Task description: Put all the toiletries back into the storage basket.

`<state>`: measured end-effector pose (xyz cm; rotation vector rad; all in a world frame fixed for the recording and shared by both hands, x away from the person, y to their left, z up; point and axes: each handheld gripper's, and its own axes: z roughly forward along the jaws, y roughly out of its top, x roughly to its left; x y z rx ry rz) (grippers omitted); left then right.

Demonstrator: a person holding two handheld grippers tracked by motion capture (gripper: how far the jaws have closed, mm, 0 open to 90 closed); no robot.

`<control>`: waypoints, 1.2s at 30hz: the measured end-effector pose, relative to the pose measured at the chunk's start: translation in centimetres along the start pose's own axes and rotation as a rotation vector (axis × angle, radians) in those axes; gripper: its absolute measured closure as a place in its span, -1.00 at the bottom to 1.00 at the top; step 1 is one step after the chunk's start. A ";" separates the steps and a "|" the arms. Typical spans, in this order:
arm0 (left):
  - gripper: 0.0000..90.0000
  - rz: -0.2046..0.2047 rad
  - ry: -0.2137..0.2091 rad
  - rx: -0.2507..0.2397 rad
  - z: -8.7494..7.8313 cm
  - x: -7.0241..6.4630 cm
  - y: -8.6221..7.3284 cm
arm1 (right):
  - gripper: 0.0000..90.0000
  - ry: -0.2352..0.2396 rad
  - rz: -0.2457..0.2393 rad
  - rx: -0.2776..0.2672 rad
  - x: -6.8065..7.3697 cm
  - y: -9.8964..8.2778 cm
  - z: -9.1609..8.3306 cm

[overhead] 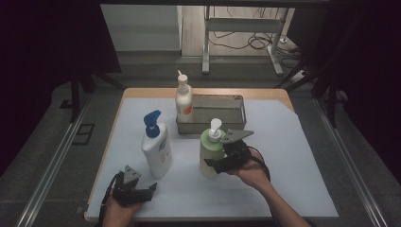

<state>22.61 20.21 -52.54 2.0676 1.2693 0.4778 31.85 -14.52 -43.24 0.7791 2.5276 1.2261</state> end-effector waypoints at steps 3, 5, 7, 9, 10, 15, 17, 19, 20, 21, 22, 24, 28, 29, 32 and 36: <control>-0.71 0.003 -0.001 0.003 0.0 0.0 0.0 | -0.72 0.010 0.017 -0.005 -0.3 0.2 -0.1; -0.71 0.003 0.000 0.003 0.0 0.0 0.0 | -0.72 0.008 0.020 -0.012 -0.4 0.5 -0.3; -0.71 0.003 0.000 0.003 0.0 0.0 0.0 | -0.72 0.002 0.014 -0.015 -0.4 0.8 -0.6; -0.71 0.003 -0.001 0.003 0.0 0.0 0.0 | -0.72 -0.004 0.011 -0.017 -0.5 1.3 -0.9; -0.71 0.003 -0.001 0.003 0.0 0.0 0.0 | -0.72 -0.007 0.011 -0.018 -0.6 1.4 -1.0; -0.71 0.003 -0.001 0.003 0.0 0.0 0.0 | -0.72 -0.015 0.012 -0.024 -1.0 2.2 -1.5; -0.71 0.003 0.000 0.003 0.0 0.0 0.0 | -0.72 -0.023 0.009 -0.024 -1.3 2.6 -1.8; -0.71 0.003 -0.001 0.003 0.0 0.0 0.0 | -0.72 -0.027 0.007 -0.025 -1.5 3.0 -2.0; -0.71 0.003 -0.001 0.003 0.0 0.0 0.0 | -0.72 -0.030 0.009 -0.025 -1.5 3.2 -2.0; -0.71 0.003 0.000 0.004 0.0 0.0 0.0 | -0.72 -0.032 0.007 -0.025 -1.6 3.4 -2.1; -0.71 0.003 -0.001 0.003 0.0 0.0 0.0 | -0.72 -0.036 0.004 -0.028 -1.7 3.7 -2.3; -0.71 0.003 -0.001 0.003 0.0 0.0 0.0 | -0.72 -0.038 0.005 -0.030 -1.9 4.0 -2.4; -0.71 0.002 -0.002 0.002 0.0 0.0 0.0 | -0.72 -0.047 0.005 -0.036 -2.4 4.8 -2.6; -0.71 0.003 -0.002 0.003 0.0 0.0 0.0 | -0.72 -0.049 0.004 -0.038 -2.5 5.0 -2.6; -0.71 0.003 -0.001 0.004 0.0 0.0 0.0 | -0.72 -0.059 0.004 -0.039 -2.9 5.5 -2.6; -0.71 0.003 -0.001 0.004 0.0 0.0 0.0 | -0.71 -0.073 0.005 -0.042 -3.4 6.2 -2.6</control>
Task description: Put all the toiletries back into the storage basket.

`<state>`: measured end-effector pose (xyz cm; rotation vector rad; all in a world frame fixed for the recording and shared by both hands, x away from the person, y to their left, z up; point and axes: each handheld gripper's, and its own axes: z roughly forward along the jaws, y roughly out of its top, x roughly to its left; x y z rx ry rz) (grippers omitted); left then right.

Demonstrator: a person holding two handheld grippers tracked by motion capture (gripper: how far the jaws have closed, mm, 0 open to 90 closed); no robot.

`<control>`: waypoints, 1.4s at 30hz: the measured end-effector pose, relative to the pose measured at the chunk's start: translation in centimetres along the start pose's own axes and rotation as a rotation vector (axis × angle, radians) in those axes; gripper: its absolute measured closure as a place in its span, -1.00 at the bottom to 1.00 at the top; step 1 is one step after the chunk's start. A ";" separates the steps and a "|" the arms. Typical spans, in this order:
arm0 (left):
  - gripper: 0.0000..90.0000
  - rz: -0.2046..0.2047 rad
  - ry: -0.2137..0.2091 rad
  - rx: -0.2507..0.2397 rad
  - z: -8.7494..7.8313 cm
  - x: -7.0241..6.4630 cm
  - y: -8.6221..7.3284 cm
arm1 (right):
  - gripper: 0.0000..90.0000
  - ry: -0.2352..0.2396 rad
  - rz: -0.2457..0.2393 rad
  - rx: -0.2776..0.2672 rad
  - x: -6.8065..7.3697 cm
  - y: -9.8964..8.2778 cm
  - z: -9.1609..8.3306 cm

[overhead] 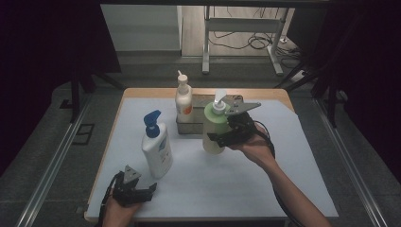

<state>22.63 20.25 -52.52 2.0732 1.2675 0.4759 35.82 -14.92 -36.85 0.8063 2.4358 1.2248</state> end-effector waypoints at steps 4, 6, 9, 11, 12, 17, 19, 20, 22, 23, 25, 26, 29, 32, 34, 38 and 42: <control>-0.71 0.000 0.000 -0.001 0.0 0.0 0.0 | -0.72 -0.010 0.006 -0.004 -0.4 0.6 0.0; -0.71 0.000 0.000 -0.001 0.0 0.0 0.0 | -0.72 -0.014 0.011 -0.006 -0.7 0.8 0.1; -0.71 -0.001 0.001 -0.001 0.0 0.0 0.0 | -0.72 -0.021 0.016 -0.008 -1.1 1.3 0.3; -0.71 -0.001 0.000 -0.001 0.0 0.0 0.0 | -0.71 -0.030 0.021 -0.009 -1.3 1.6 0.4; -0.71 -0.001 0.000 -0.001 0.0 0.0 0.0 | -0.71 -0.030 0.020 -0.009 -1.4 1.7 0.5; -0.71 -0.002 0.000 -0.002 0.0 0.0 0.0 | -0.71 -0.046 0.027 -0.008 -2.0 2.6 0.8; -0.71 -0.002 0.000 -0.003 0.0 0.0 0.0 | -0.71 -0.053 0.029 -0.010 -2.2 3.0 0.9; -0.71 -0.003 0.000 -0.003 0.0 0.0 0.0 | -0.71 -0.055 0.030 -0.011 -2.4 3.1 0.9; -0.71 -0.004 0.000 -0.002 0.0 0.0 0.0 | -0.71 -0.062 0.034 -0.014 -2.6 3.4 1.0; -0.71 -0.004 0.000 -0.002 0.0 0.0 0.0 | -0.71 -0.064 0.036 -0.012 -2.7 3.6 1.1; -0.71 -0.004 0.000 -0.002 0.0 0.0 0.0 | -0.71 -0.071 0.037 -0.014 -2.9 3.8 1.2; -0.71 -0.004 0.000 -0.002 0.0 0.0 0.0 | -0.71 -0.074 0.038 -0.015 -3.0 4.0 1.2; -0.71 -0.004 0.000 -0.002 0.0 0.0 0.0 | -0.71 -0.088 0.036 -0.017 -3.3 4.4 1.4; -0.71 -0.004 0.000 -0.002 0.0 0.0 0.0 | -0.71 -0.097 0.044 -0.015 -3.7 4.8 1.7; -0.71 -0.003 0.000 -0.002 0.0 0.0 0.0 | -0.71 -0.106 0.044 -0.016 -3.9 5.0 1.9; -0.71 -0.001 -0.001 0.000 0.0 0.0 0.0 | -0.71 -0.119 0.051 -0.012 -4.4 5.4 2.4; -0.71 -0.003 -0.001 0.001 0.0 0.0 0.0 | -0.71 -0.128 0.059 -0.021 -4.8 5.7 2.7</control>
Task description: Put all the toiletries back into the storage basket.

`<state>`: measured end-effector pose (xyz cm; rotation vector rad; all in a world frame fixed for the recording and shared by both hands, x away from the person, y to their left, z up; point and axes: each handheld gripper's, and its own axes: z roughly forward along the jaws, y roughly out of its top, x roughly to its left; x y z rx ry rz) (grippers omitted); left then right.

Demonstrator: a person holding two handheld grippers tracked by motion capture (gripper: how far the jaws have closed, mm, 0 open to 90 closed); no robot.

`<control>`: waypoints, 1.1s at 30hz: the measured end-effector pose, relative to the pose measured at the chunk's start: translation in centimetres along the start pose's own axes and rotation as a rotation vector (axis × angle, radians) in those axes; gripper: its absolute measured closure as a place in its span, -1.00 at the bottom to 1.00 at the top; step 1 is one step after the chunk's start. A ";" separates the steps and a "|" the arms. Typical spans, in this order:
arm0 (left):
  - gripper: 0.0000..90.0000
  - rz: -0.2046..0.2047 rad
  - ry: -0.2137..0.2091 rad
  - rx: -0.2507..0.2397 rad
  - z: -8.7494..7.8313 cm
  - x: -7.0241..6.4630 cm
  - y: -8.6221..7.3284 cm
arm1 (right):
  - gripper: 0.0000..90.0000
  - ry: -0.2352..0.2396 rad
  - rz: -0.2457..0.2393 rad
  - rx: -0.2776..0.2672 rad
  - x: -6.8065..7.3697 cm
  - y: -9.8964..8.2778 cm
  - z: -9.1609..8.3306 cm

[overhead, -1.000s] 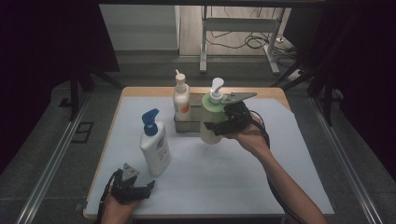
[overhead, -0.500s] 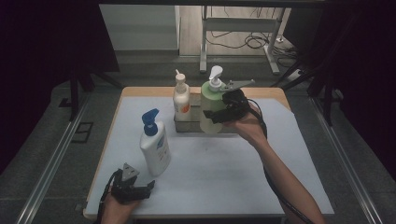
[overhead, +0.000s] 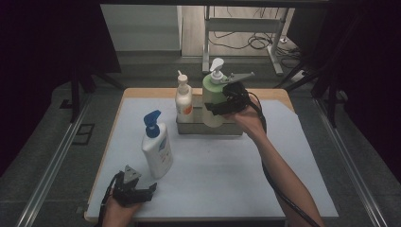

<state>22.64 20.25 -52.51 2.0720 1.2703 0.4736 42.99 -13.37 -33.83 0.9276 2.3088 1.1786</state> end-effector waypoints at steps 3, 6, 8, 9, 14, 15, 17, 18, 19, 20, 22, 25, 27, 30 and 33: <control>-0.71 -0.002 -0.002 0.000 0.0 0.0 0.0 | -0.71 -0.007 0.006 0.001 -0.3 0.2 0.4; -0.71 -0.002 -0.001 -0.001 0.0 0.0 0.0 | -0.71 -0.020 0.009 0.001 -0.6 0.4 0.7; -0.71 -0.002 -0.002 -0.001 0.0 0.0 0.0 | -0.71 -0.026 0.011 0.003 -0.8 0.5 1.0; -0.71 -0.002 -0.002 -0.001 0.0 0.0 0.0 | -0.71 -0.028 0.013 0.001 -0.9 0.5 1.2; -0.71 -0.001 -0.001 0.000 0.0 0.0 0.0 | -0.71 -0.043 0.017 0.011 -1.3 0.5 2.0; -0.71 -0.001 -0.001 0.000 0.0 0.0 0.0 | -0.71 -0.044 0.019 0.012 -1.3 0.5 2.1; -0.71 -0.001 -0.001 0.000 0.0 0.0 0.0 | -0.71 -0.049 0.018 0.015 -1.4 0.5 2.4; -0.71 -0.001 -0.001 0.000 0.0 0.0 0.0 | -0.71 -0.051 0.019 0.016 -1.5 0.5 2.6; -0.71 -0.001 -0.001 0.000 0.0 0.0 0.0 | -0.71 -0.053 0.019 0.016 -1.5 0.5 2.7; -0.71 -0.001 -0.001 0.000 0.0 0.0 0.0 | -0.71 -0.054 0.021 0.018 -1.5 0.4 2.9; -0.71 -0.001 -0.001 0.000 0.0 0.0 0.0 | -0.71 -0.054 0.020 0.022 -1.5 0.3 3.3; -0.71 -0.002 -0.002 0.000 0.0 0.0 0.0 | -0.71 -0.058 0.020 0.028 -1.5 0.0 3.9; -0.71 -0.001 -0.001 0.000 0.0 0.0 0.0 | -0.71 -0.059 0.022 0.033 -1.5 -0.2 4.2; -0.71 -0.001 -0.001 0.000 0.0 0.0 0.0 | -0.71 -0.056 0.021 0.036 -1.4 -0.5 4.7; -0.71 -0.001 -0.001 0.000 0.0 0.0 0.0 | -0.71 -0.055 0.018 0.038 -1.3 -0.7 5.1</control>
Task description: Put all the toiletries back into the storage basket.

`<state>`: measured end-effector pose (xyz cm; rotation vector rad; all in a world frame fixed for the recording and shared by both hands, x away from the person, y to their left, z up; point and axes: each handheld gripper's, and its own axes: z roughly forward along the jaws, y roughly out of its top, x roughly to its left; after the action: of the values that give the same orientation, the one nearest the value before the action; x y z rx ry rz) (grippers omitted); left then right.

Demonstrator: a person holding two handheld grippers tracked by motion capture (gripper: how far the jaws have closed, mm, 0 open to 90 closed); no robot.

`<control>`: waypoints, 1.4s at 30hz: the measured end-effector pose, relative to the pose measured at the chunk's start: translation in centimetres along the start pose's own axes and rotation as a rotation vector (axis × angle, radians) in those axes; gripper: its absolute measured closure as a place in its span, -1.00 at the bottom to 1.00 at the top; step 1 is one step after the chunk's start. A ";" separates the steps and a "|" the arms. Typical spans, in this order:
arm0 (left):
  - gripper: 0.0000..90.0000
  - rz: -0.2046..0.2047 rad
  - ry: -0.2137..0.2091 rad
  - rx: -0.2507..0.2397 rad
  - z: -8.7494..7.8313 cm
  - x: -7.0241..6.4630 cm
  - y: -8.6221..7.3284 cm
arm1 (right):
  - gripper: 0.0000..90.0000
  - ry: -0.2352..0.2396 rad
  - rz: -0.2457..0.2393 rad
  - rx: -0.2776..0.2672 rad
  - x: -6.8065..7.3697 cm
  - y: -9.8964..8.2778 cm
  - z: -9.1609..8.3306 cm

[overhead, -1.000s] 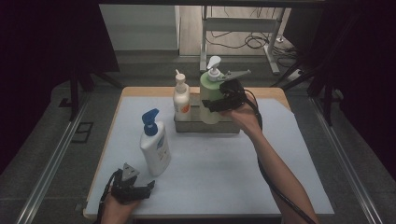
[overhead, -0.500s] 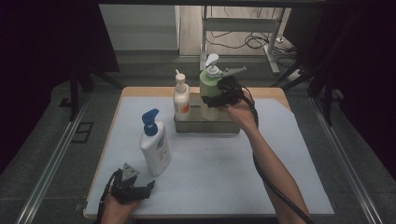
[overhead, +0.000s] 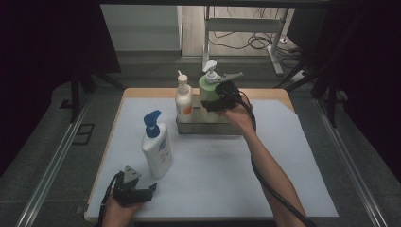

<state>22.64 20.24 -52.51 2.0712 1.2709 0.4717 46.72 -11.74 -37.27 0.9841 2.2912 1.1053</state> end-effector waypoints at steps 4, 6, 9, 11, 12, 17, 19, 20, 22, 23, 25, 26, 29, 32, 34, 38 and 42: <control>-0.71 0.000 0.000 0.000 0.0 0.0 0.0 | -0.71 0.004 -0.002 0.006 0.1 -0.3 0.4; -0.71 0.000 0.000 0.000 0.0 0.0 0.0 | -0.71 0.007 -0.005 0.009 0.1 -0.4 0.6; -0.71 0.000 0.000 0.000 0.0 0.0 0.0 | -0.71 0.013 -0.001 0.015 0.1 -0.7 0.8; -0.71 0.000 0.000 0.000 0.0 0.0 0.0 | -0.71 0.017 0.000 0.017 0.1 -0.9 0.9; -0.71 0.000 0.000 0.000 0.0 0.0 0.0 | -0.71 0.021 0.003 0.017 0.1 -1.0 1.0; -0.71 0.000 0.001 0.001 0.0 0.0 0.0 | -0.71 0.027 0.008 0.028 0.0 -1.5 1.2; -0.71 0.000 0.000 0.001 0.0 0.0 0.0 | -0.71 0.028 0.010 0.030 0.0 -1.5 1.2; -0.71 0.000 0.001 0.001 0.0 0.0 0.0 | -0.71 0.028 0.010 0.036 -0.1 -1.6 1.3; -0.71 0.001 0.000 0.001 0.0 0.0 0.0 | -0.71 0.028 0.009 0.039 0.0 -1.7 1.4; -0.71 0.000 0.001 0.001 0.0 0.0 0.0 | -0.71 0.028 0.007 0.042 0.0 -1.8 1.5; -0.71 0.000 0.000 0.000 0.0 0.0 0.0 | -0.71 0.030 0.004 0.046 0.0 -2.0 1.7; -0.71 0.000 0.000 0.000 0.0 0.0 0.0 | -0.71 0.030 0.003 0.051 0.0 -2.1 1.8; -0.71 0.000 0.000 0.000 0.0 0.0 0.0 | -0.71 0.033 -0.003 0.059 0.0 -2.2 2.0; -0.71 0.000 0.000 0.000 0.0 0.0 0.0 | -0.71 0.034 0.002 0.070 0.1 -2.5 2.3; -0.71 0.000 0.000 0.001 0.0 0.0 0.0 | -0.71 0.038 0.001 0.080 0.0 -2.7 2.5; -0.71 0.000 0.000 0.000 0.0 0.0 0.0 | -0.71 0.036 0.000 0.096 0.1 -3.0 3.0; -0.71 0.000 0.001 0.001 0.0 0.0 0.0 | -0.71 0.039 0.005 0.109 0.1 -3.2 3.4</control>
<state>22.63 20.23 -52.51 2.0716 1.2716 0.4722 47.38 -11.36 -41.84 1.0174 2.4033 1.0191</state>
